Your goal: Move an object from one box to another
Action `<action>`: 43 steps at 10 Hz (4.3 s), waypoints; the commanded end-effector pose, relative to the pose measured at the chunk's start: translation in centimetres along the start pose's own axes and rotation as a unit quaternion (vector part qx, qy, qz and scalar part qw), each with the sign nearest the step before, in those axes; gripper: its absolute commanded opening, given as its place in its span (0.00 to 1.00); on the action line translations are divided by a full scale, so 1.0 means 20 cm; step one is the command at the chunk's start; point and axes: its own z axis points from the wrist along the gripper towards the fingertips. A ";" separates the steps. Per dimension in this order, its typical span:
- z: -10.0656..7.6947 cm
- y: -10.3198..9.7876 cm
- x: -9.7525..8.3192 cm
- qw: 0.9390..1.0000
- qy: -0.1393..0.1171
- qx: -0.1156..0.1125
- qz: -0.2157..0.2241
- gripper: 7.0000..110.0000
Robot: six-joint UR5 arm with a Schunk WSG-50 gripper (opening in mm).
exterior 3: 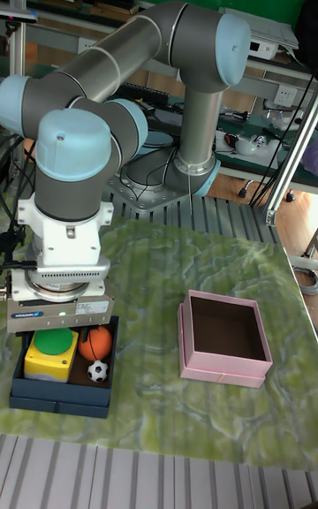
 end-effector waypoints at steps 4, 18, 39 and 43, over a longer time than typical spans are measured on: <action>0.00 0.01 0.00 1.000 -0.003 -0.005 0.018 0.57; -0.05 -0.02 0.00 0.999 0.005 0.016 0.045 0.00; -0.60 0.49 -0.15 0.997 0.021 -0.024 0.072 0.00; -0.58 0.70 -0.13 0.995 0.017 -0.019 0.094 0.00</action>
